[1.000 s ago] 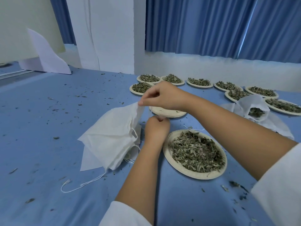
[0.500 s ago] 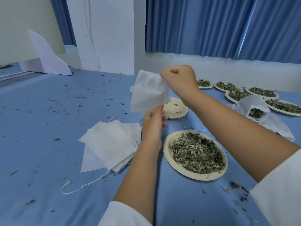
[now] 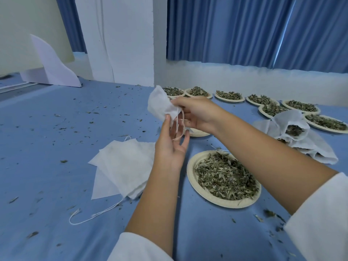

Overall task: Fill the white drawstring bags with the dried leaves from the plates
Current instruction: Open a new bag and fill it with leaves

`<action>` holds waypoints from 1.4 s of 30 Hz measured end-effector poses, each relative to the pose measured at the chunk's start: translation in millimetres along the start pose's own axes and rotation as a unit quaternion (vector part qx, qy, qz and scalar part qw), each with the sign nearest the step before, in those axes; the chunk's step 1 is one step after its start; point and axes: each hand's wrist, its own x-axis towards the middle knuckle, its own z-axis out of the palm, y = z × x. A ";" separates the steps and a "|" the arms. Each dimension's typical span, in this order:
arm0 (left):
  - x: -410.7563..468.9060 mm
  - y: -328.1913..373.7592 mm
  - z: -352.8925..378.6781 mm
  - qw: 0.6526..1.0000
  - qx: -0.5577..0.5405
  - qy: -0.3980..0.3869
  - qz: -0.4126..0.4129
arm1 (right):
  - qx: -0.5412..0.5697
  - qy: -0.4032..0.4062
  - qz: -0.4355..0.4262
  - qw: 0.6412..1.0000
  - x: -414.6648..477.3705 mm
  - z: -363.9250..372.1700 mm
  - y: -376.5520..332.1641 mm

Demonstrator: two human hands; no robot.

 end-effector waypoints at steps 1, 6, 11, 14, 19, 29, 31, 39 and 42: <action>0.9 0.5 -1.0 1.000 -0.026 0.011 0.002 | -0.009 -0.003 0.007 1.000 1.4 1.6 2.6; 5.4 1.6 -6.1 0.992 -0.111 0.066 0.015 | 0.013 -0.001 0.012 1.000 4.2 11.0 6.0; 4.5 4.5 -9.9 0.979 -0.177 0.097 0.013 | 0.009 0.009 -0.005 1.000 4.6 15.2 5.7; 1.8 5.6 -12.0 0.972 -0.203 0.114 0.015 | -0.021 0.028 -0.008 0.999 7.1 14.6 5.6; -2.0 2.8 -8.6 0.980 -0.161 0.115 0.033 | -0.153 -0.035 0.008 0.988 3.5 17.8 6.0; -5.9 -2.1 -1.9 0.982 -0.106 0.145 0.057 | -0.328 -0.051 -0.043 0.942 -2.0 19.5 20.2; -5.5 -0.2 -4.8 0.975 -0.157 0.143 0.058 | -0.384 -0.046 -0.065 0.920 1.5 17.9 27.2; -1.7 -4.5 -8.6 0.972 -0.134 0.184 0.057 | -0.703 -0.069 -0.098 0.701 18.7 8.0 50.2; 0.2 -4.4 -7.5 0.974 -0.099 0.196 0.057 | -0.726 -0.047 -0.140 0.672 20.0 10.9 55.8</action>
